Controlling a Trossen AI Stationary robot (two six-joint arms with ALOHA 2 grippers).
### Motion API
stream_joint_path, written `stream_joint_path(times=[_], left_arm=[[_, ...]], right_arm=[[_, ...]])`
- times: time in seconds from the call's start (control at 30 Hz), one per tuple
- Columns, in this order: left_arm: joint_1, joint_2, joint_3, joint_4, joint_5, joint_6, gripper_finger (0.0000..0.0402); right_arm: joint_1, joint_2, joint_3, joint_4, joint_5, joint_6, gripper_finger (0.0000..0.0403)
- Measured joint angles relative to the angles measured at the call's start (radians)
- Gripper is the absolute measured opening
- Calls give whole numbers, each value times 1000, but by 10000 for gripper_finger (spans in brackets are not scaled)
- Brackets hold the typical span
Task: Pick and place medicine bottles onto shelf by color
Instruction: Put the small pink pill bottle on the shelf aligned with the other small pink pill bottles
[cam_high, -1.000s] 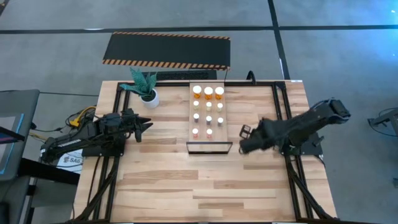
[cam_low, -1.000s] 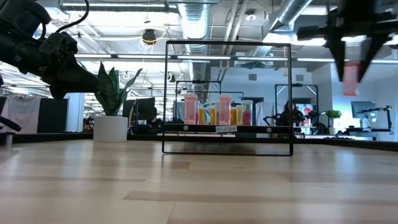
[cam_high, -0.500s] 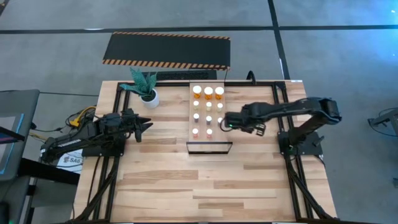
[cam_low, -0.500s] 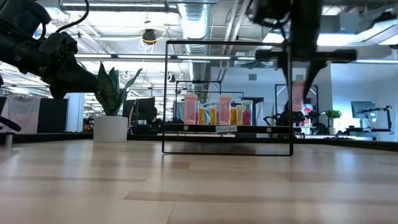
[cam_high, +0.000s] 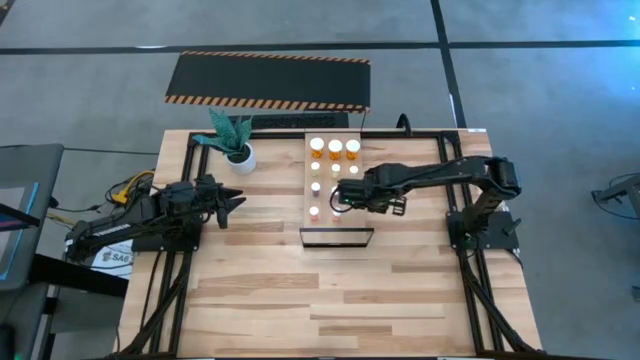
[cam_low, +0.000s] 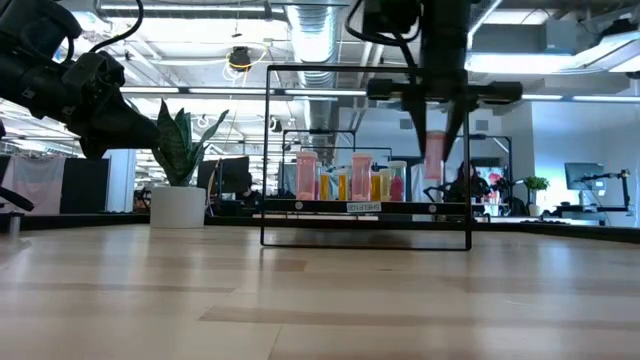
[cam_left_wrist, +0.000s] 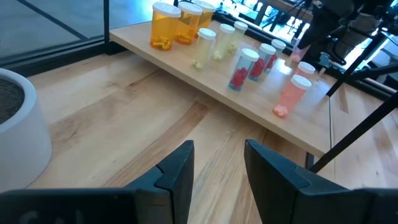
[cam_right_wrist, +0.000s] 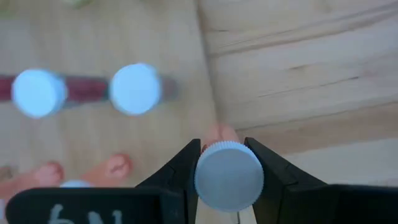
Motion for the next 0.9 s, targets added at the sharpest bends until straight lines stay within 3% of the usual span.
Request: stream_joint_path(times=[0.47, 0.9], left_arm=[[0, 0, 0, 0, 0, 0, 128], [0, 0, 0, 0, 0, 0, 128]], right_arm=[[46, 136, 116, 51, -45, -73, 123], [83, 140, 98, 72, -52, -68, 123]])
